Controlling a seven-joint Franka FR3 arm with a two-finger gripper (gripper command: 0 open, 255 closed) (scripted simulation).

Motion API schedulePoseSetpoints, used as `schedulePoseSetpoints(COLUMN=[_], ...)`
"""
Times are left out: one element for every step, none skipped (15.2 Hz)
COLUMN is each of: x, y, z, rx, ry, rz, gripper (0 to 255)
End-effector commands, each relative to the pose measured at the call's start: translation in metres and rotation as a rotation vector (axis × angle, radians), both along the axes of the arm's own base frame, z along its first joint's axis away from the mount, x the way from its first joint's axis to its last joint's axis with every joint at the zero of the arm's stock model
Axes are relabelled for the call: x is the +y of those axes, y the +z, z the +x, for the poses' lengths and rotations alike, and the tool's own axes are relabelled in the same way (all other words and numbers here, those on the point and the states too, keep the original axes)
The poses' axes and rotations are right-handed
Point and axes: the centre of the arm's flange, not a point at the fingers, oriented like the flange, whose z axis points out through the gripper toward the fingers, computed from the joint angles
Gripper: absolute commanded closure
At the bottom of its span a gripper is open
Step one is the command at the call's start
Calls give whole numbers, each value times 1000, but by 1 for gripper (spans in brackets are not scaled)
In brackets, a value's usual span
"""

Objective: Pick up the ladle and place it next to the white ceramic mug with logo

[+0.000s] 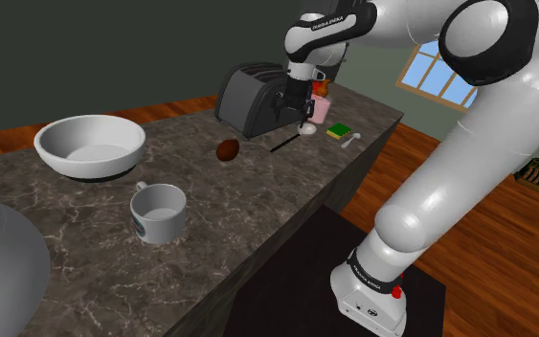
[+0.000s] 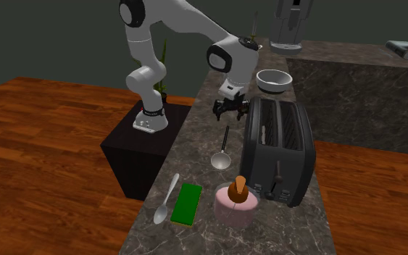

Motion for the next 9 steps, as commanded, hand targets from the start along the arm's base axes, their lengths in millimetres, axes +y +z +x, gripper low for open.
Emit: schedulePoseSetpoints(x=[-25, -37, -50, -62, -74, -86, -85, -85, -84], y=[-13, -20, -27, -34, -40, -47, -52, -58, -63], z=[1, 1, 1, 0, -2, -4, -4, -5, -5], rx=[2, 3, 4, 5, 5, 6, 6, 6, 6], ry=[-110, -162, -214, -266, -319, -370, -370, -370, -370], rz=[2, 3, 4, 5, 7, 8, 8, 8, 8], gripper=[0, 0, 0, 0, 0, 0, 0, 0, 0])
